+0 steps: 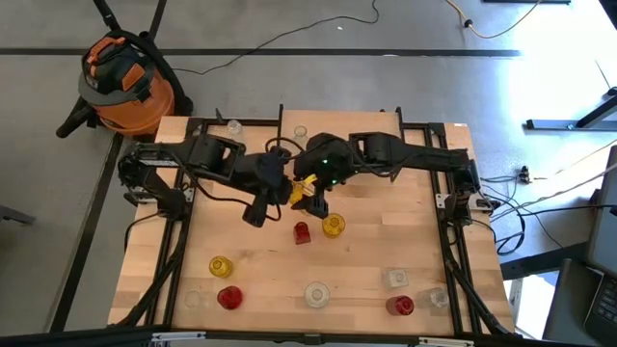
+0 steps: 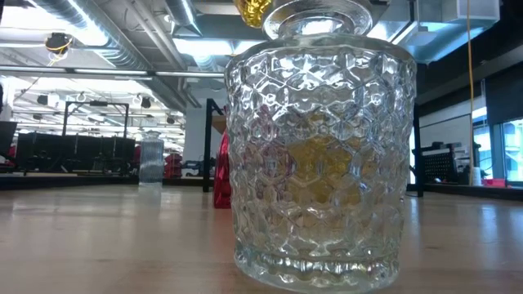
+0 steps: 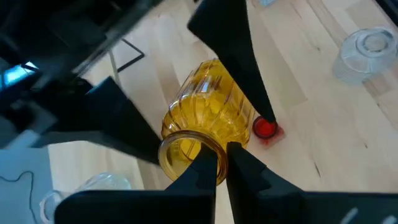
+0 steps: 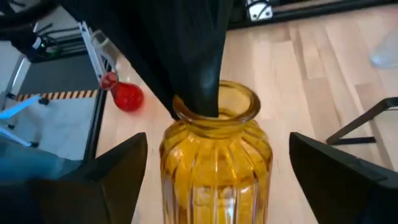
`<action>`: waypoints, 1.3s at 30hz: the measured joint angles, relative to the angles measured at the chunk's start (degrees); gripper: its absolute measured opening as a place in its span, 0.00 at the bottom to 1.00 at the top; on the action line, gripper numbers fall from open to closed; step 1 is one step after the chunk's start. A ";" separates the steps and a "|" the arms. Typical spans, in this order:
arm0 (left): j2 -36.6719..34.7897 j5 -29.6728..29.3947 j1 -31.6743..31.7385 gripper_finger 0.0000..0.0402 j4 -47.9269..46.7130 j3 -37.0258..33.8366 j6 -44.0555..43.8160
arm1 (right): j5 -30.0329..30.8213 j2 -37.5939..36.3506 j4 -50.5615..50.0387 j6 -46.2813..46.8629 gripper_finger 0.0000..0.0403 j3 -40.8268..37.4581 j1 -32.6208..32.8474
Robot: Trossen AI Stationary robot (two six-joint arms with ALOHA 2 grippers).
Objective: Sort vases onto shelf
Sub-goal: Put the yellow vase on the shelf
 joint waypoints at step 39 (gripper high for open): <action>-9.70 -11.69 -0.09 0.22 -16.47 -0.02 -28.39 | 16.24 -4.82 5.65 2.68 0.50 -0.15 -1.26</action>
